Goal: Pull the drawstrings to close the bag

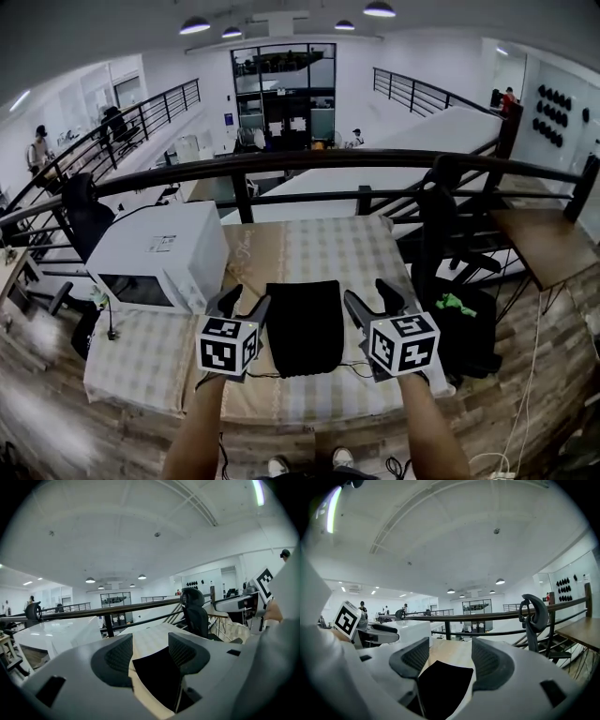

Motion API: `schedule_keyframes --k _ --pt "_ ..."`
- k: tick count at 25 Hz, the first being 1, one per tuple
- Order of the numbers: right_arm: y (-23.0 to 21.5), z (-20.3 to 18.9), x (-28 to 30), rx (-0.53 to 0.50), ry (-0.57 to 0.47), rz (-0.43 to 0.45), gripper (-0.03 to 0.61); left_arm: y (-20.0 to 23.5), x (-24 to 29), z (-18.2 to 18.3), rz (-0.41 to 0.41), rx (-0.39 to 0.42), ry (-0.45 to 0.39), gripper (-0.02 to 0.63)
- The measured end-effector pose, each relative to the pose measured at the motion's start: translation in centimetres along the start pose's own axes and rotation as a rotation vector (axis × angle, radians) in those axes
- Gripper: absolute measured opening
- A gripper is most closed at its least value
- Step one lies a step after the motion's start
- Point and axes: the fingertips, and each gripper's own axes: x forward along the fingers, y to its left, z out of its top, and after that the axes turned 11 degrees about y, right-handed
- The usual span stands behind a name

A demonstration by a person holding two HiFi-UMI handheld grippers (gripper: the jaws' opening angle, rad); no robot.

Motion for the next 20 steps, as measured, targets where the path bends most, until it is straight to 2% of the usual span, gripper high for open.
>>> schedule_keyframes --k 5,8,20 --pt "0.9 0.4 -0.7 -0.005 -0.01 -0.037 0.267 0.4 -0.2 0.3 -0.017 0.031 -0.016 0.241" --pt "1.3 0.5 -0.7 -0.014 -0.008 -0.044 0.267 0.8 -0.2 0.1 -0.03 0.023 -0.022 0.241" --pt "2.0 -0.7 0.4 -0.046 0.039 -0.015 0.267 1.1 -0.1 -1.6 -0.039 0.031 -0.001 0.241"
